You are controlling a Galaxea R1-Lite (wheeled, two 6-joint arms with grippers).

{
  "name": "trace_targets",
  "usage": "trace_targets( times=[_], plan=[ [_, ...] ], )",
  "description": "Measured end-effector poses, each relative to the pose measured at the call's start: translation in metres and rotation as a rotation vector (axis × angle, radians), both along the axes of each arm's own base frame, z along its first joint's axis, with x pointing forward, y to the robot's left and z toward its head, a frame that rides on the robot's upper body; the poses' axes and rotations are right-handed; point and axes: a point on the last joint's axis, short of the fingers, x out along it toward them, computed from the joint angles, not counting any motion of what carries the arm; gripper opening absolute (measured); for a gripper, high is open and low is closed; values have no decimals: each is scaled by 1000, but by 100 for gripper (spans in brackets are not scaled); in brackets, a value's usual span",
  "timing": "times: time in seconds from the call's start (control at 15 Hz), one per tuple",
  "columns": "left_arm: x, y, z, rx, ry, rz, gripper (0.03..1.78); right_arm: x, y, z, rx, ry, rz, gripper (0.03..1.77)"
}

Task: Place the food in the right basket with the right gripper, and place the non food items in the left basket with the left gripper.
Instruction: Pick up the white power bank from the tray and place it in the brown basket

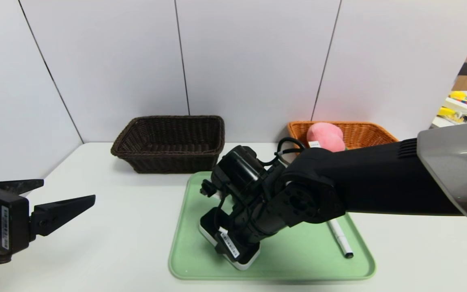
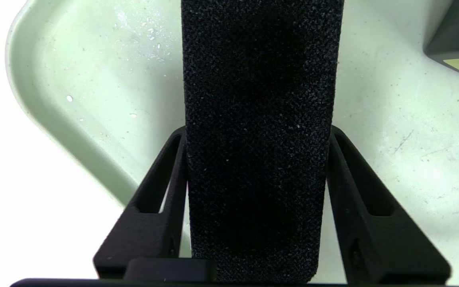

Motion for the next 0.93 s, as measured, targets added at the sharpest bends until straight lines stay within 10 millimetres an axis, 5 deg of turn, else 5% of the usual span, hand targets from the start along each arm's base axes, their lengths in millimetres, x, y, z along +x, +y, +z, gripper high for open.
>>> trace_targets(
  times=[0.47,0.93],
  plan=[
    [0,0,2,-1,-8,3,169,-3,-1,7,8,-2,2,97],
    [1,0,1,2,-5,4,169,-10,-7,58,90,-30,-27,96]
  ],
)
